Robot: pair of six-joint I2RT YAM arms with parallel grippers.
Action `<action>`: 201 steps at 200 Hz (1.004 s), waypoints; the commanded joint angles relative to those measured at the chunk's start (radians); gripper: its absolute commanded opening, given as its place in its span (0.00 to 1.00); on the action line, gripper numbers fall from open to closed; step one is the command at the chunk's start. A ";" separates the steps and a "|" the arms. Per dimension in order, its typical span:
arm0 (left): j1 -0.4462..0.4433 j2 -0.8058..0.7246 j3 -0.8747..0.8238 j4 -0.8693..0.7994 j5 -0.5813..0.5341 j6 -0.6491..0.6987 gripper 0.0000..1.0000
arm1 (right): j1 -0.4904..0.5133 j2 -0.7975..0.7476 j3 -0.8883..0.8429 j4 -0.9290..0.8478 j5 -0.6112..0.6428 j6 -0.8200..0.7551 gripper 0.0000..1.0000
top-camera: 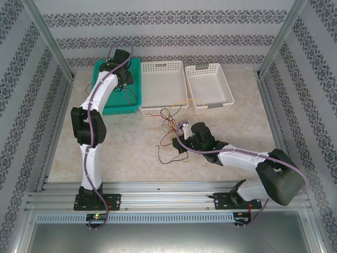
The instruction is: Untangle the cables
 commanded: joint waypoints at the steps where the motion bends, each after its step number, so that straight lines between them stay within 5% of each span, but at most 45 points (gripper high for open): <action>1: -0.002 0.061 0.094 -0.060 -0.071 0.011 0.67 | 0.016 -0.016 0.023 0.017 -0.021 -0.021 0.00; 46: -0.006 0.216 0.307 -0.174 -0.140 0.019 0.68 | 0.018 -0.010 0.026 0.017 -0.027 -0.022 0.00; 123: -0.005 0.251 0.282 -0.171 -0.173 0.018 0.67 | 0.028 -0.002 0.031 0.020 -0.037 -0.024 0.00; 161: -0.005 0.267 0.266 -0.157 -0.169 0.013 0.40 | 0.032 -0.007 0.029 0.017 -0.036 -0.027 0.00; 201: -0.005 0.273 0.268 -0.153 -0.160 0.009 0.33 | 0.031 -0.010 0.030 0.018 -0.038 -0.027 0.00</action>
